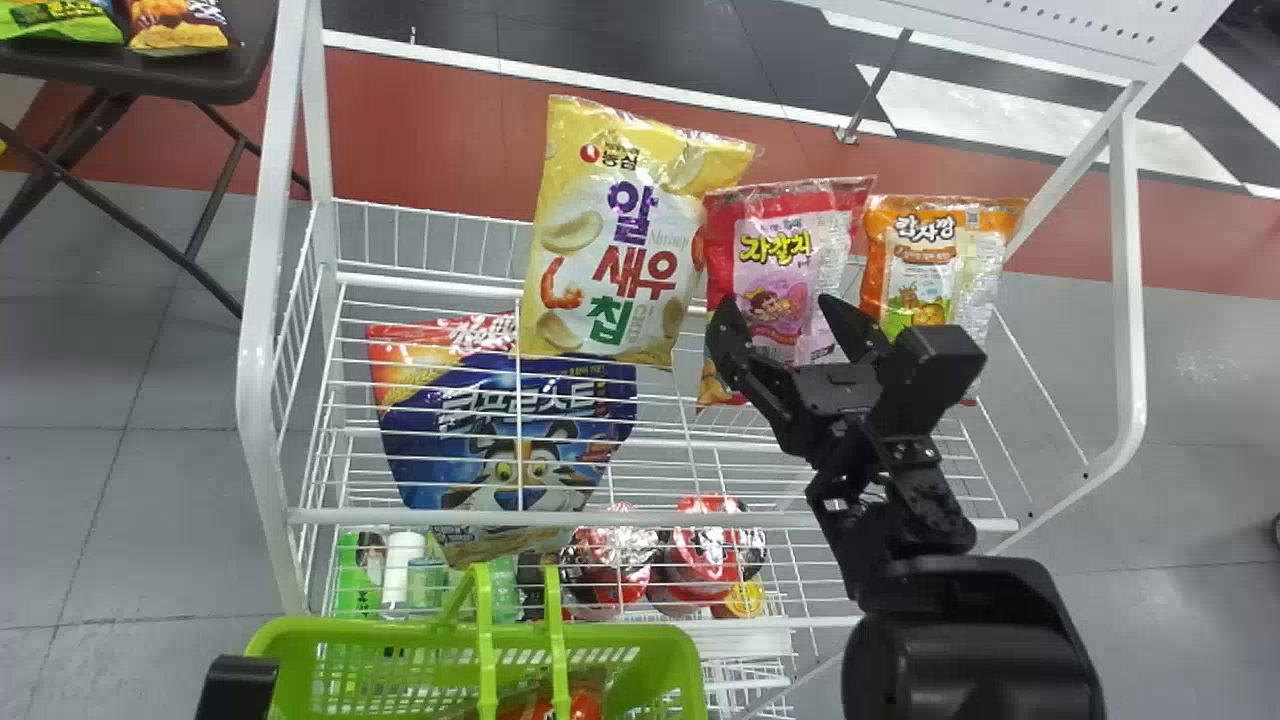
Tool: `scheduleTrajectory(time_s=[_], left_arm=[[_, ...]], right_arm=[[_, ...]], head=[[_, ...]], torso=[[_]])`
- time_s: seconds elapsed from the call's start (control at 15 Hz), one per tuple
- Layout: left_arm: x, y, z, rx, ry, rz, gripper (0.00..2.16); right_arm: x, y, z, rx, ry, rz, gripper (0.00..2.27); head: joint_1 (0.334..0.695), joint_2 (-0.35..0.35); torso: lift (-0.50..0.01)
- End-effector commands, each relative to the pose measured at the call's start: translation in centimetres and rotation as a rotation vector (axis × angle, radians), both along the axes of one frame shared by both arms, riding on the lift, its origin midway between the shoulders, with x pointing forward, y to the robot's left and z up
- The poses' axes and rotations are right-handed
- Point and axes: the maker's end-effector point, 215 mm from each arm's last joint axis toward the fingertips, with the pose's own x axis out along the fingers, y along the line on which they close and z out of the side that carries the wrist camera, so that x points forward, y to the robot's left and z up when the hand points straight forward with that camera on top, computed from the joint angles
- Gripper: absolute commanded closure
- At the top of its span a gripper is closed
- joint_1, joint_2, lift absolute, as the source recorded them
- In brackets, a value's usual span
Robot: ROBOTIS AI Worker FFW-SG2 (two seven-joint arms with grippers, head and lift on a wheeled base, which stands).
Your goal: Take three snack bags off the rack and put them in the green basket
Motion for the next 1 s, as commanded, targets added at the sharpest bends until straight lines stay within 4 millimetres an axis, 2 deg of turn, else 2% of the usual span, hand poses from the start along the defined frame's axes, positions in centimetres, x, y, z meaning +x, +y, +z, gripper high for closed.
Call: scheduleTrajectory(time_s=[0.0,0.2,0.27,0.33,0.47,0.53,0.73,0.93], left_arm=[[-0.1,0.0,0.0,-0.001,0.001,-0.002,1.22],[-0.1,0.0,0.0,-0.003,0.002,-0.004,1.22],[-0.2,0.0,-0.1,-0.002,0.004,-0.004,1.22],[-0.2,0.0,-0.1,-0.002,0.004,-0.004,1.22],[-0.2,-0.1,-0.1,-0.003,0.004,-0.007,1.22],[-0.3,-0.2,0.0,-0.003,0.004,-0.009,1.22],[-0.4,-0.3,-0.1,-0.002,0.004,-0.011,1.22],[-0.4,-0.3,-0.1,0.003,0.001,-0.012,1.22]], right_arm=[[1.4,-0.4,-0.8,-0.013,0.009,-0.020,0.09],[3.0,-0.9,-2.7,-0.044,0.074,-0.032,0.12],[3.1,-1.1,-2.7,-0.044,0.074,-0.035,0.25],[3.0,-1.2,-2.7,-0.046,0.076,-0.037,0.66],[2.8,-1.8,-4.4,-0.044,0.137,-0.051,2.01],[2.8,-2.1,-4.0,-0.043,0.127,-0.056,2.21],[1.5,-2.7,-1.9,-0.051,0.049,-0.074,2.24],[-0.6,-3.5,0.4,-0.033,-0.026,-0.095,2.24]], head=[[0.695,-0.350],[0.695,-0.350],[0.695,-0.350],[0.695,-0.350],[0.695,-0.350],[0.695,-0.350],[0.695,-0.350],[0.695,-0.350]], torso=[[-0.022],[-0.022],[-0.022],[-0.022],[-0.022],[-0.022],[-0.022],[-0.022]])
